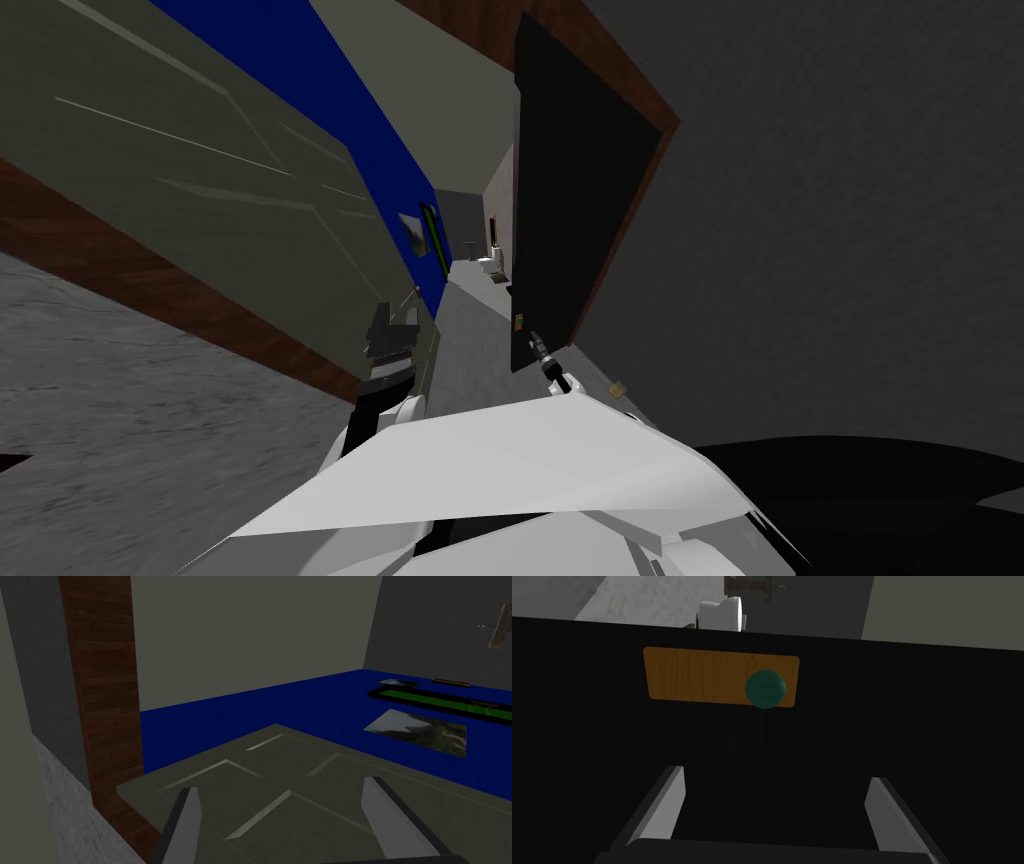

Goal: Push the door open

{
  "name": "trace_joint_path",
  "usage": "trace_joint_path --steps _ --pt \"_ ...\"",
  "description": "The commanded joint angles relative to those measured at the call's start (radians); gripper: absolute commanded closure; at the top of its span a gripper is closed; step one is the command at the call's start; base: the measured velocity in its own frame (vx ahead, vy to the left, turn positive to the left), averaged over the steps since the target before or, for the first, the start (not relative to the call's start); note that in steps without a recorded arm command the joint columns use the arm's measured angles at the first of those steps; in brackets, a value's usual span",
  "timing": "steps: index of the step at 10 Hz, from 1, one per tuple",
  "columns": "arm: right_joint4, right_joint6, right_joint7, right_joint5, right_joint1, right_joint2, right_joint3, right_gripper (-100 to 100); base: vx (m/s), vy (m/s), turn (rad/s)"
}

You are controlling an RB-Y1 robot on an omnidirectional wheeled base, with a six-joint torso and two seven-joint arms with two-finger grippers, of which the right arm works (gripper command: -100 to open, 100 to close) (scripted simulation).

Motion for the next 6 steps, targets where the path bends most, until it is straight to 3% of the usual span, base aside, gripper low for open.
trace_joint_path --steps 1,6 --pt "0.0 0.0 0.0 0.0 0.0 0.0 0.0 -100 0.046 -0.026 0.008" --pt "0.011 0.003 0.019 -0.011 -0.005 0.012 -0.009 -100 0.167 0.037 0.031"
